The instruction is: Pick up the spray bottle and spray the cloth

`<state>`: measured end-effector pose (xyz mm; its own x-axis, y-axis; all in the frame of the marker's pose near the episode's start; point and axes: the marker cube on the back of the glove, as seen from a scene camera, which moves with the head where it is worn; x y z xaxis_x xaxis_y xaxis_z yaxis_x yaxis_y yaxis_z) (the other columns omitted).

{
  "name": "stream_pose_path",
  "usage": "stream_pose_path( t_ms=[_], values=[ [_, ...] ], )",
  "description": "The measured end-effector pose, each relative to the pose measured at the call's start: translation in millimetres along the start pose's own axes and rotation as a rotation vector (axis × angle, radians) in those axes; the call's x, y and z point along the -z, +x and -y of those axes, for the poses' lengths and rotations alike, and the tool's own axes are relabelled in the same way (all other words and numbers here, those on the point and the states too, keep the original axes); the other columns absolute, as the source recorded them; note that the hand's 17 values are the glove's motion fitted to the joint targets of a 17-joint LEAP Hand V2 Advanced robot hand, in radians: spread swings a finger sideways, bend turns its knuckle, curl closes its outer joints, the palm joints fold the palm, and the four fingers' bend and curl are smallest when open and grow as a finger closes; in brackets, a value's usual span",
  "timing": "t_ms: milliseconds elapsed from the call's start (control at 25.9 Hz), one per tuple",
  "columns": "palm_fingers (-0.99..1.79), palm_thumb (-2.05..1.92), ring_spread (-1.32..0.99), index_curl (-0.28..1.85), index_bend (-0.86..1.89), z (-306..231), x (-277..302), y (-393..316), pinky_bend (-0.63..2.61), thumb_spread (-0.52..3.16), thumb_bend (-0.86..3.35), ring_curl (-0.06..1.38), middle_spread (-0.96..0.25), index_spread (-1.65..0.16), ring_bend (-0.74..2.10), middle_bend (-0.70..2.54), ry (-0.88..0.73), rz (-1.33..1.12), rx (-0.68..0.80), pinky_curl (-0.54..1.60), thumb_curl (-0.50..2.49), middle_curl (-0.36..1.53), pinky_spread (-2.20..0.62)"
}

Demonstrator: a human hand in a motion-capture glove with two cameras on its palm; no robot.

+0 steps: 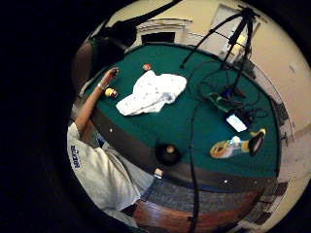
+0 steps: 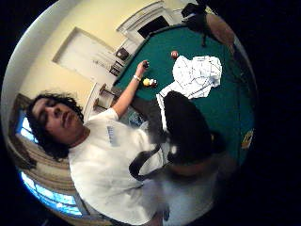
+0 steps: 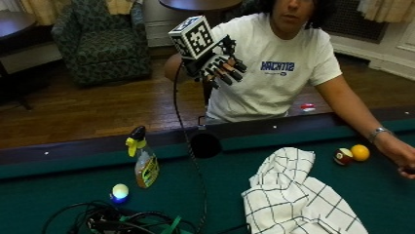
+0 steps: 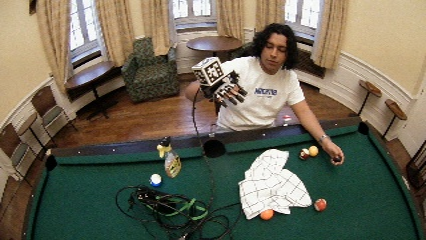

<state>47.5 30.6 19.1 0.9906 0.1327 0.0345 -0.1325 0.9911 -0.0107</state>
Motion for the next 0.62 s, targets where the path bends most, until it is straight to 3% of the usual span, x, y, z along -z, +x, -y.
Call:
stream_pose_path(
  t_ms=[618],
  values=[
    [0.62,0.49,-0.09,0.27,0.16,-56.0,11.2,79.5,0.32,1.28,0.19,0.24,-0.10,-0.40,0.30,0.20,0.062,-0.071,-0.183,0.28,0.27,0.28,0.19]
  ],
)
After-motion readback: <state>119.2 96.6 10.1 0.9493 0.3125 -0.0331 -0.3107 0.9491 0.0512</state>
